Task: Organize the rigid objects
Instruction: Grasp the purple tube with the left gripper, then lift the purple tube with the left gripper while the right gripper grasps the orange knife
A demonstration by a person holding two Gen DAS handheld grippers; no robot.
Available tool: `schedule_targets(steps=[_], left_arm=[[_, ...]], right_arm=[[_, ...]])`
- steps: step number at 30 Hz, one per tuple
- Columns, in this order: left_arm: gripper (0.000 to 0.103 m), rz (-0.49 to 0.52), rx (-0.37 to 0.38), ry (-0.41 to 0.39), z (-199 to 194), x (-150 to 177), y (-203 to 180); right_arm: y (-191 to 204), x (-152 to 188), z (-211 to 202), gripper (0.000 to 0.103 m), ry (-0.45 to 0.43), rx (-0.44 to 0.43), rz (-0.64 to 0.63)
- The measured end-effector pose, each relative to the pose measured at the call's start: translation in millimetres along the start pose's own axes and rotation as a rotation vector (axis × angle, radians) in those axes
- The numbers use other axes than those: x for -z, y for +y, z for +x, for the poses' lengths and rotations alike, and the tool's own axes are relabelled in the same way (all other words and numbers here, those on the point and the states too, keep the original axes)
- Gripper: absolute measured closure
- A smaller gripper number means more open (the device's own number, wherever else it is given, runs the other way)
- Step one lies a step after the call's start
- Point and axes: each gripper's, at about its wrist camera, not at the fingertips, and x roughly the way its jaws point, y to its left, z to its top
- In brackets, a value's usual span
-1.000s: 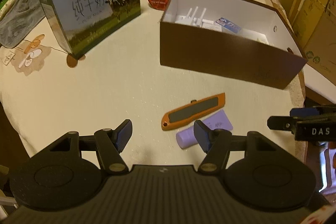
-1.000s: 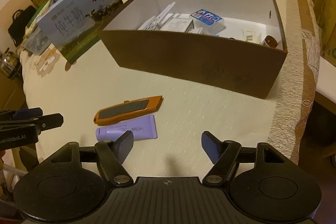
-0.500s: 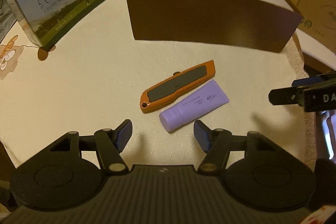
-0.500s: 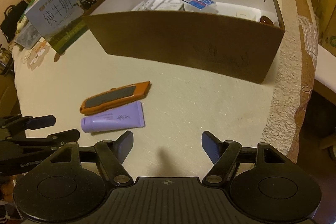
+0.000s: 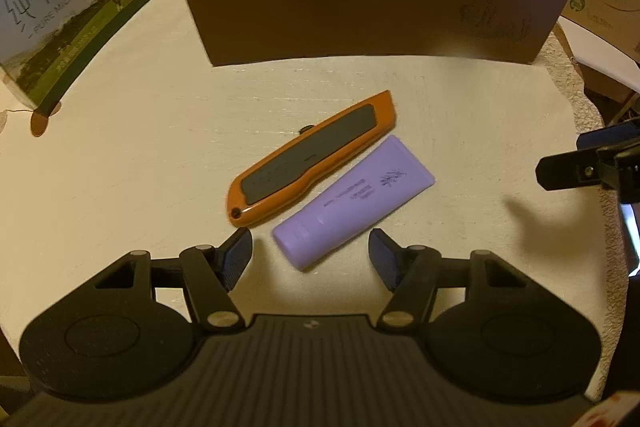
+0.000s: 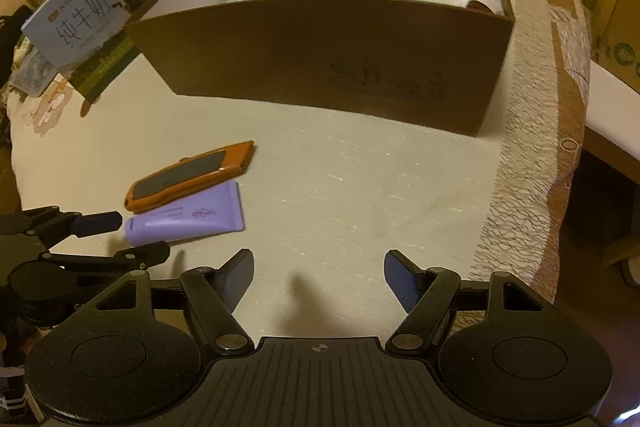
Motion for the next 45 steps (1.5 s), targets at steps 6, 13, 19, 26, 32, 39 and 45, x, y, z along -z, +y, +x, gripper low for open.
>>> schedule_targets(steps=[6,13,19,26,32,39,45], left_arm=[[0.05,0.019,0.085,-0.001,-5,4,-21],[0.051,0.07,0.093,-0.011,-10,3,-43],[0.051,0.156,0.06,0.007,0,-15,-52],[0.053,0.198,0.048,0.044,24,-31,-62],[0.066,0.178,0.061,0.061,31,-35,-63],[0.074,0.17,0.053,0.044,26,-34,-67],[0.074,0.107,0.06,-0.004,5,-18,-54]], right_arm=[[-12,5,1,0.034,0.005,0.016,0.03],[-26,12,3,0.034,0.011,0.039,0.058],[-34,17,7,0.034,0.014,0.048,0.079],[-37,19,10,0.034,0.018,0.047,0.086],[-40,19,13,0.034,0.021,0.045,0.093],[-39,17,15,0.034,0.023,0.041,0.091],[-37,13,17,0.034,0.019,0.02,0.065]])
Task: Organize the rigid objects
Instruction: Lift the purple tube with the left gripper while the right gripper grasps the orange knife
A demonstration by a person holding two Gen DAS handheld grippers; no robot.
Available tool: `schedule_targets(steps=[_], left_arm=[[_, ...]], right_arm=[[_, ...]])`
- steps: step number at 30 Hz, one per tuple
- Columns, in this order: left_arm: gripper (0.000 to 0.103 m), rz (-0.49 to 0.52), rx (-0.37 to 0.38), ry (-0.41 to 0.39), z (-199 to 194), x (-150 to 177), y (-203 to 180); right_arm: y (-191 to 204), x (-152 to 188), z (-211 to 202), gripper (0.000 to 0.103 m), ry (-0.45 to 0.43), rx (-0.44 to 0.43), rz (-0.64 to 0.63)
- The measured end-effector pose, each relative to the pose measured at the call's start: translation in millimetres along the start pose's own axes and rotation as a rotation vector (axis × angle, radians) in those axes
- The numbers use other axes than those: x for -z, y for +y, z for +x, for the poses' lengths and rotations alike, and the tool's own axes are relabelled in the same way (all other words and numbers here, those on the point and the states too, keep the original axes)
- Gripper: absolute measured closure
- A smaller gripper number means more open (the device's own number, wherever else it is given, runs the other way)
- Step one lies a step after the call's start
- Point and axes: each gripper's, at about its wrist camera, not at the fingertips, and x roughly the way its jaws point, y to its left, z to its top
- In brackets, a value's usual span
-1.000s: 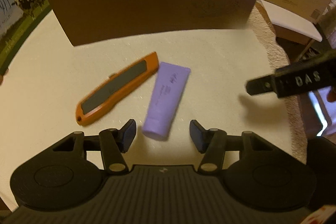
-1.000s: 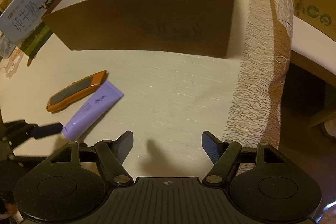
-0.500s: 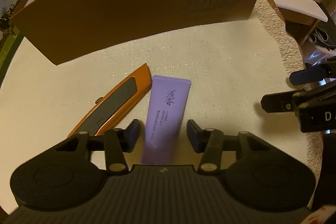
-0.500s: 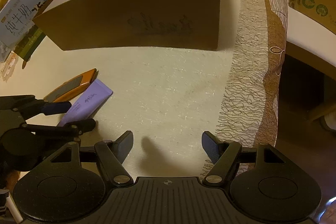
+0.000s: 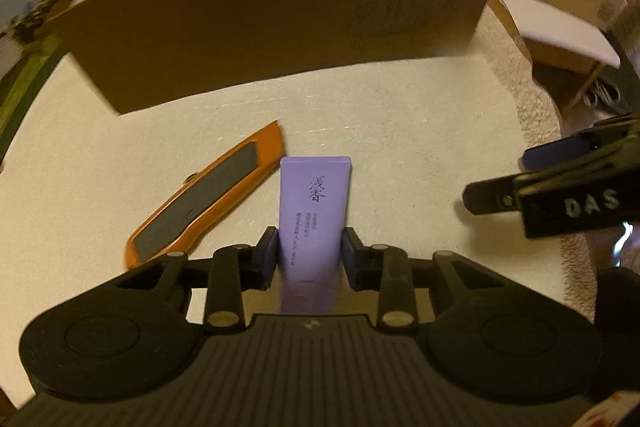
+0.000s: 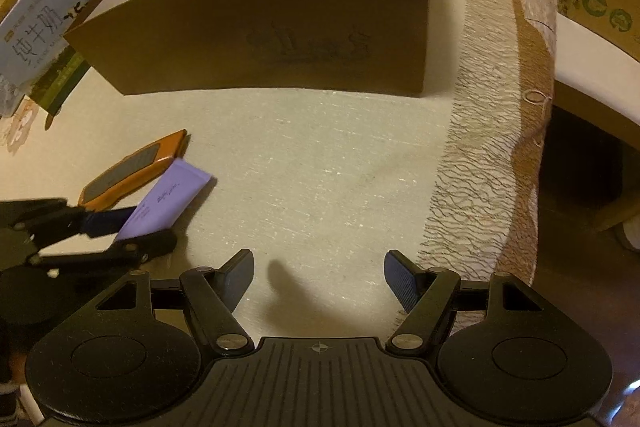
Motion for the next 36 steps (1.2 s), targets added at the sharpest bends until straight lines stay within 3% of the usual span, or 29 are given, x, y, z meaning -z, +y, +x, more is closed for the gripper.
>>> schedule_targets(steps=[5,10,18,19,21,24,28,32,36], left_arm=[[0.075,-0.109,-0.044,-0.026,-23,22,27],[0.075,-0.235,-0.134,-0.043,-42,40,66],[0.075,-0.432,-0.276,-0.025,-43,58,120],[0.075,-0.458,-0.284,-0.022,-43,60,125],[0.075,-0.494,-0.288,-0.011,-41,63,128],[0.075,-0.514,-0.292,0.005,-37,66,129],[0.074,-0.538,-0.287,0.01,-36,69,129],[0.074,-0.546,-0.277,0.014,-35,70,129],[0.074,-0.562,-0.266,0.025,-33,75,129]], right_arm=[[14,-6,4,0.034,-0.014,-0.029,-0.059],[39,-13,10,0.034,-0.032,-0.078,-0.147],[87,-38,27,0.035,-0.101,-0.18,-0.318],[93,-44,31,0.038,-0.12,-0.184,-0.339],[100,-54,40,0.059,-0.128,-0.202,-0.362],[110,-72,63,0.076,-0.105,-0.212,-0.367],[109,-85,88,0.079,-0.055,-0.18,-0.382],[100,-88,91,0.08,-0.013,-0.237,-0.361],[99,-82,88,0.082,0.083,-0.299,-0.355]])
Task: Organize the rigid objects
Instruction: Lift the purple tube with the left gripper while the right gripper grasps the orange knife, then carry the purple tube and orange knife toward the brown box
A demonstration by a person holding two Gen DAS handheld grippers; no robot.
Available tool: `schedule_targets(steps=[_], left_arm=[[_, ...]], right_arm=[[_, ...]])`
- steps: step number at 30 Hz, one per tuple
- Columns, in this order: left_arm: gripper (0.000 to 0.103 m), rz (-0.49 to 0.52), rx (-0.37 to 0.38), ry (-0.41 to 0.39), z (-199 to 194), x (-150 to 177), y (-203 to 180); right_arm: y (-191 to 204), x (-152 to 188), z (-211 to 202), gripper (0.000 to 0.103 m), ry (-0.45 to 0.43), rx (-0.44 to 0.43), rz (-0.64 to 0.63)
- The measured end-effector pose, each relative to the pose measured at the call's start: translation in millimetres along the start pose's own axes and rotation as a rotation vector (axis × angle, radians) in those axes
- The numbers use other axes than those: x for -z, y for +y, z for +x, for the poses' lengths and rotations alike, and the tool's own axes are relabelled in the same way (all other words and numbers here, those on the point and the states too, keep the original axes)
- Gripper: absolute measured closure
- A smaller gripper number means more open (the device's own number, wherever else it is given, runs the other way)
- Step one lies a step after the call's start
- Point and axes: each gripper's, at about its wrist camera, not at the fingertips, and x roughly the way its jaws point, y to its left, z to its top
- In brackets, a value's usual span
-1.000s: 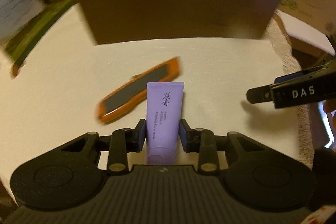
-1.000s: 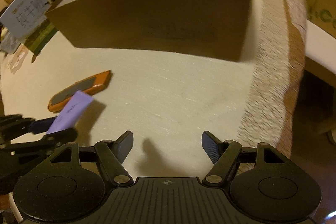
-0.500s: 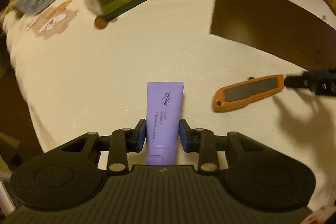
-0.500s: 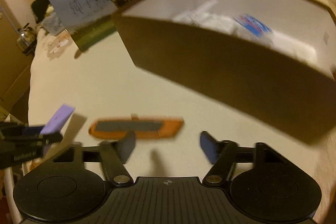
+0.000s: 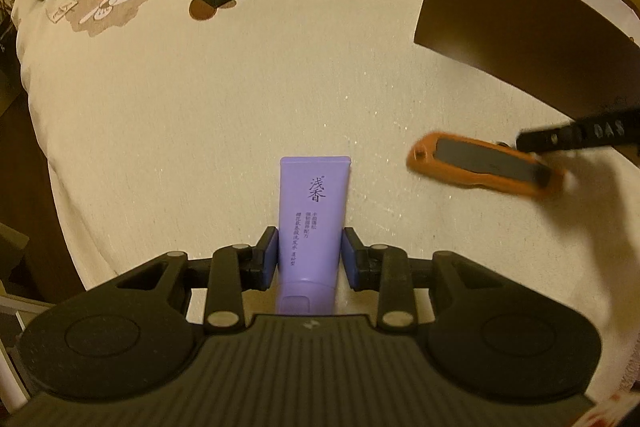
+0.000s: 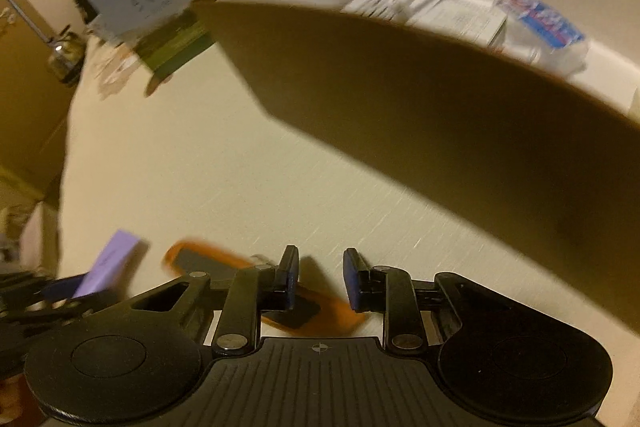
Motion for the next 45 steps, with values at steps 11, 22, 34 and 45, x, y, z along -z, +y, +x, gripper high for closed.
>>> schedule_targets(steps=[11,22,34,45], left_arm=[[0.074,-0.017,0.008,0.022,1,12,-1],[0.074,-0.022,0.002,0.017,5,9,-3],[0.074,-0.025,-0.005,0.03,11,5,-4],[0.074,0.029,0.012,0.015,6,14,-22]], right_arm=[[30,56,-25,0.082,-0.111,0.084,0.117],[69,44,6,0.063,-0.113,0.101,-0.049],[81,51,20,0.07,-0.123,0.175,-0.2],[77,68,5,0.07,-0.091,0.192,-0.237]])
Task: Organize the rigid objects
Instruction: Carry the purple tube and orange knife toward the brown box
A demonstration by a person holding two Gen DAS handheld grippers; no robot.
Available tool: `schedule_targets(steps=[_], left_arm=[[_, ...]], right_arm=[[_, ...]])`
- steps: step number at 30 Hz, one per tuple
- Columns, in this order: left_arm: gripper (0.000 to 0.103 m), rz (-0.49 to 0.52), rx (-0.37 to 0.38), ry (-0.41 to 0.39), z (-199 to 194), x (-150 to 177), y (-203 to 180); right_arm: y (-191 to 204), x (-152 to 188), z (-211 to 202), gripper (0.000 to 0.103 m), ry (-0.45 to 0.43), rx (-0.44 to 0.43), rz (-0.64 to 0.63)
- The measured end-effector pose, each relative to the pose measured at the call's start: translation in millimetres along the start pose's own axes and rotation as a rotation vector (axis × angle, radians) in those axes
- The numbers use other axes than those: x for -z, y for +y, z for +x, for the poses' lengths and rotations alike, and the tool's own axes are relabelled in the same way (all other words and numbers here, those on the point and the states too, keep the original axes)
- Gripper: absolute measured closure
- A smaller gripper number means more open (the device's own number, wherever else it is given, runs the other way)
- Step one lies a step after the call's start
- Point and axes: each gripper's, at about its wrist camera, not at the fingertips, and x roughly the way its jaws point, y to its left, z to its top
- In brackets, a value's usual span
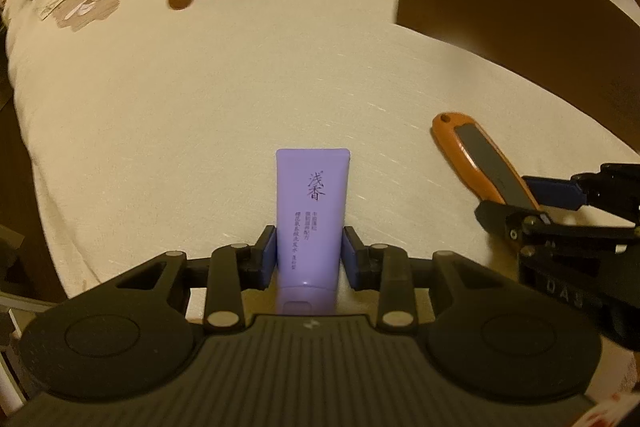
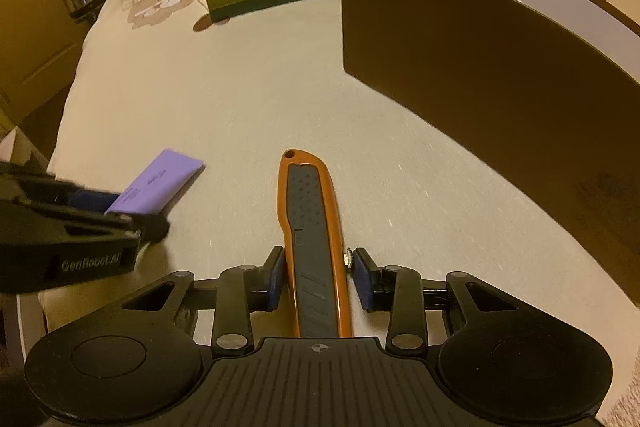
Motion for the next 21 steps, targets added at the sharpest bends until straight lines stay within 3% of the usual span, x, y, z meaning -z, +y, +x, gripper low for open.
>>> schedule_targets(steps=[7,21], left_arm=[[0.074,0.081,0.047,0.002,-7,13,-33],[0.074,0.119,0.026,0.025,0,5,-42]], right_arm=[[-11,34,-26,0.07,0.013,0.015,0.029],[-11,34,-25,0.07,0.007,0.02,0.056]])
